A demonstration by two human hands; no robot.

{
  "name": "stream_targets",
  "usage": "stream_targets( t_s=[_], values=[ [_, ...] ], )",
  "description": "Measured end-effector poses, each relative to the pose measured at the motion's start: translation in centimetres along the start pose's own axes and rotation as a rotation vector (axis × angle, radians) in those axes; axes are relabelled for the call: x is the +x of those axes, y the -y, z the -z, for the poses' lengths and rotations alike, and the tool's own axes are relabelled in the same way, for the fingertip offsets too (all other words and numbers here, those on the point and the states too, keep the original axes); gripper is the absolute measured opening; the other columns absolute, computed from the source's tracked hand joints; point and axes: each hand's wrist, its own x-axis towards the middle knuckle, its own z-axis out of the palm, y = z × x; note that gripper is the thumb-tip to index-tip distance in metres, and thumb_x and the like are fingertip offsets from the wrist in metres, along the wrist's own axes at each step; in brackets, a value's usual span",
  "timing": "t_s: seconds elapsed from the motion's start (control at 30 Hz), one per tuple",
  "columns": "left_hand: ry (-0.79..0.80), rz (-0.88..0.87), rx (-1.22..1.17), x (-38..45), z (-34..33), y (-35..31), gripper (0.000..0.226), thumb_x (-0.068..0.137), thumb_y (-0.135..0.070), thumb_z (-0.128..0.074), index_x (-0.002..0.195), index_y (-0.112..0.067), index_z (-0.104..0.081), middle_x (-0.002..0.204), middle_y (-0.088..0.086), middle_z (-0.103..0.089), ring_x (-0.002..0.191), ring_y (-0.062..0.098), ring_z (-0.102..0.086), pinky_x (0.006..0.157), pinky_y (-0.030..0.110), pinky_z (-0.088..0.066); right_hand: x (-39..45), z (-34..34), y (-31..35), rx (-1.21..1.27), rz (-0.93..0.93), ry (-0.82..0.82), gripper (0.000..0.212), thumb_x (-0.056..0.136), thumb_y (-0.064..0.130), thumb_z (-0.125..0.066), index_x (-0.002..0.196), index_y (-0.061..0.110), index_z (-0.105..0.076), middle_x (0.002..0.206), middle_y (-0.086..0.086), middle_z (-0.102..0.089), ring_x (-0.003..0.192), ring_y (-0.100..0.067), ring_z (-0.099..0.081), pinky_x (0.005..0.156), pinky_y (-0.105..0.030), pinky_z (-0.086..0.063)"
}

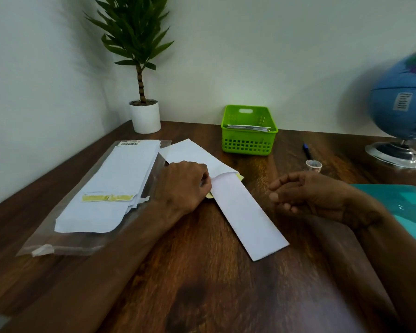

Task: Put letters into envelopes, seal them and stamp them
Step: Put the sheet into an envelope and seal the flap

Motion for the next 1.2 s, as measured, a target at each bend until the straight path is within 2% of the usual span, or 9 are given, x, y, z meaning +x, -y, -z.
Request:
stream_targets(
  t_s=[0.13,0.2,0.33,0.5,0.6,0.77,0.93,1.07,1.2],
  values=[
    [0.000,0.002,-0.004,0.0,0.0,-0.1,0.029,0.091,-0.052,-0.062,0.102,-0.029,-0.075,0.099,-0.006,-0.077,0.081,0.015,-0.070,0.080,0.029,-0.057,-0.1,-1.5,0.4,-0.256,-0.008,-0.012,0.068,0.051,0.058,-0.095,0.104,0.020,-0.077,0.099,-0.006,-0.081,0.070,-0.012,-0.073,0.058,-0.023,-0.056],
    [-0.021,0.013,-0.019,0.1,0.1,-0.1,0.028,0.090,-0.050,-0.064,0.101,-0.028,-0.076,0.096,-0.005,-0.077,0.078,0.015,-0.069,0.077,0.029,-0.058,-0.1,-2.0,0.8,-0.418,0.002,-0.053,0.068,0.046,0.061,-0.093,0.100,0.023,-0.077,0.092,0.000,-0.081,0.072,-0.012,-0.073,0.056,-0.023,-0.055],
    [-0.098,0.047,0.004,0.1,0.4,0.0,0.023,0.088,-0.048,-0.067,0.095,-0.028,-0.077,0.088,-0.006,-0.077,0.071,0.014,-0.068,0.067,0.022,-0.048,-0.1,-2.0,1.1,-0.418,0.045,-0.069,0.072,0.047,0.042,-0.095,0.108,0.013,-0.072,0.091,-0.007,-0.081,0.077,-0.018,-0.075,0.057,-0.027,-0.057],
    [-0.016,0.013,-0.021,-0.1,0.8,-0.5,0.027,0.092,-0.048,-0.062,0.103,-0.027,-0.075,0.099,-0.004,-0.077,0.080,0.015,-0.070,0.078,0.032,-0.061,0.2,-1.8,0.5,-0.260,0.140,-0.093,0.049,0.061,0.023,-0.090,0.104,0.006,-0.075,0.102,-0.021,-0.078,0.088,-0.024,-0.074,0.068,-0.031,-0.060],
    [-0.022,-0.030,-0.011,-0.2,0.9,-0.9,0.028,0.093,-0.047,-0.061,0.104,-0.026,-0.075,0.100,-0.003,-0.077,0.083,0.016,-0.070,0.078,0.030,-0.059,0.6,-2.1,0.4,-0.214,0.180,-0.164,0.025,0.076,0.015,-0.088,0.098,0.010,-0.079,0.099,-0.015,-0.080,0.097,-0.030,-0.074,0.086,-0.046,-0.059],
    [-0.022,-0.089,-0.024,-0.7,0.9,-2.3,0.028,0.093,-0.048,-0.060,0.103,-0.027,-0.075,0.101,-0.004,-0.077,0.084,0.016,-0.070,0.077,0.027,-0.056,1.0,-3.7,0.0,-0.179,0.201,-0.282,0.015,0.081,0.016,-0.087,0.095,0.017,-0.081,0.097,-0.006,-0.081,0.100,-0.026,-0.074,0.083,-0.046,-0.061],
    [-0.043,-0.012,-0.018,-0.3,1.2,-2.1,0.027,0.091,-0.049,-0.063,0.102,-0.027,-0.076,0.098,-0.005,-0.077,0.079,0.015,-0.069,0.073,0.022,-0.050,1.2,-3.4,0.2,-0.053,0.147,-0.201,0.054,0.064,0.036,-0.094,0.111,0.019,-0.074,0.103,-0.007,-0.080,0.083,-0.021,-0.077,0.059,-0.030,-0.060],
    [-0.046,0.052,0.005,-0.1,1.7,-1.1,0.030,0.093,-0.050,-0.060,0.105,-0.026,-0.075,0.100,-0.004,-0.077,0.083,0.015,-0.069,0.079,0.034,-0.061,0.7,-2.4,0.6,0.041,0.067,0.026,0.074,0.061,0.015,-0.098,0.125,0.012,-0.061,0.105,-0.022,-0.078,0.079,-0.030,-0.078,0.060,-0.031,-0.062],
    [-0.016,0.038,-0.006,-0.2,1.7,-1.2,0.032,0.094,-0.050,-0.058,0.109,-0.027,-0.074,0.104,-0.005,-0.076,0.086,0.015,-0.070,0.082,0.033,-0.061,1.1,-2.5,0.4,0.165,0.183,-0.100,0.076,0.052,0.013,-0.096,0.118,0.000,-0.061,0.095,-0.026,-0.077,0.075,-0.028,-0.079,0.058,-0.030,-0.063]
  ],
)
